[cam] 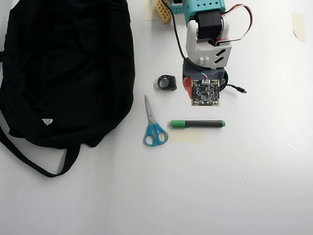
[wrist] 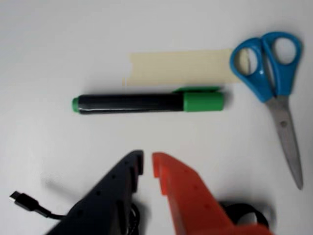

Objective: Put the green marker into the black bag

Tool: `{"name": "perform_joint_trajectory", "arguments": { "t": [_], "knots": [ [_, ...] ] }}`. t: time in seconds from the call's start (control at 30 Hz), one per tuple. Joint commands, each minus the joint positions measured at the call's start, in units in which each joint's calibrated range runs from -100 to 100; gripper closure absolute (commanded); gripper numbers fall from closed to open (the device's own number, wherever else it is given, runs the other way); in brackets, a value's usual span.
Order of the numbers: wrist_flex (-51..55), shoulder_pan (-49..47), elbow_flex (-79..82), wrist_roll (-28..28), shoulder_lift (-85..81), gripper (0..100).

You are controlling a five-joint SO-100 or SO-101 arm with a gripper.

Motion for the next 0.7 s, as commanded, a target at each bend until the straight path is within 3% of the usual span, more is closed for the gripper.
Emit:
{"name": "perform_joint_trajectory", "arguments": {
  "t": [0.0,0.5,0.67],
  "knots": [
    [0.43,-0.35,-1.46,-0.17,-0.46,98],
    [0.43,-0.43,-0.29,-0.22,-0.46,98],
    [0.43,-0.58,-0.29,-3.47,-0.37,98]
  ]
}}
